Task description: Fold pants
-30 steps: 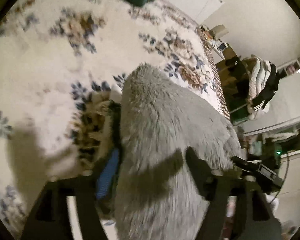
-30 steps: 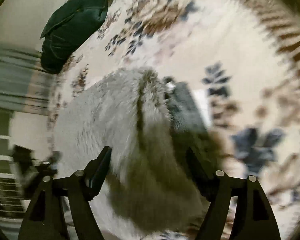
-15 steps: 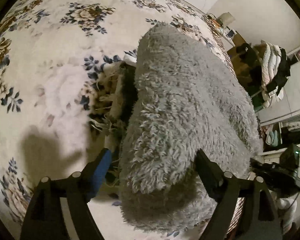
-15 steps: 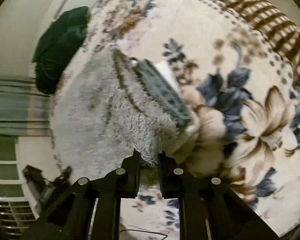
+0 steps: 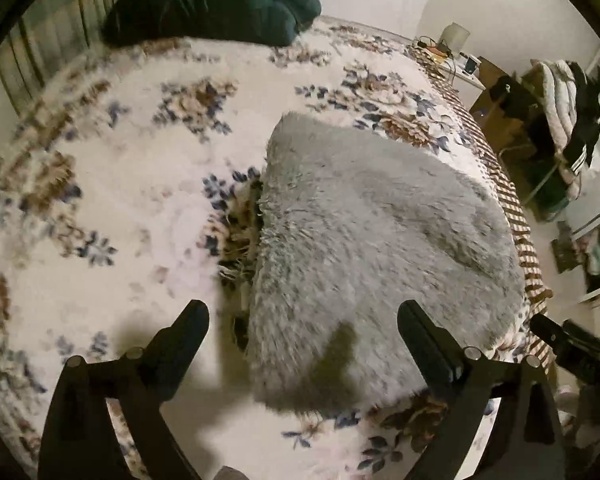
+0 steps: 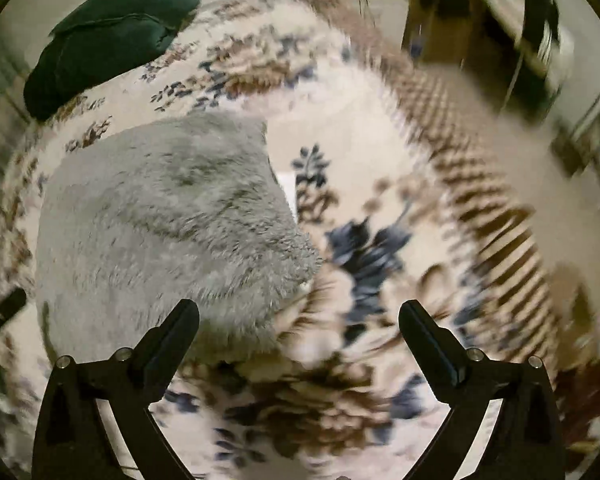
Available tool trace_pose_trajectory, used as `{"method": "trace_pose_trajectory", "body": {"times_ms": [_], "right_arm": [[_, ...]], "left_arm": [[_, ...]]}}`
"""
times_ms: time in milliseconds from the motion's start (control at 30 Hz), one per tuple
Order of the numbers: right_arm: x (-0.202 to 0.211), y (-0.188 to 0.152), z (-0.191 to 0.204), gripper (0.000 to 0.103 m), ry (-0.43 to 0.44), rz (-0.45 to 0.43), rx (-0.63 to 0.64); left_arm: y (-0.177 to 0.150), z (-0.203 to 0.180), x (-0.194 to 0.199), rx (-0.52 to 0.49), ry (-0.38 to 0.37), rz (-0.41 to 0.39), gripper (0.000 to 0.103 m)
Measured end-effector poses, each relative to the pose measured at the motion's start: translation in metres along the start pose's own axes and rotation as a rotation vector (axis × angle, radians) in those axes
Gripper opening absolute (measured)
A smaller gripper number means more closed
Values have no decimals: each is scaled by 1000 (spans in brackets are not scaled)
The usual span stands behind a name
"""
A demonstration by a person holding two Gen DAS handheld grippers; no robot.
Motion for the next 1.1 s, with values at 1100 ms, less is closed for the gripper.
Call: {"method": "trace_pose_trajectory", "body": {"times_ms": [1100], "right_arm": [[573,-111,-55,103,82,-486,159]], "left_arm": [[-98,-98,446,-36,95,-330,96]]}}
Point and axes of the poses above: each gripper's, at about its wrist camera, not at the fingertips, and x roughly against the way its jaws point, z to its left, y to its top, the point moved 8 cm from there along -x, roughly the way its jaws point, and after that the axes turned 8 degrees about -z, right-handed, at the moved point
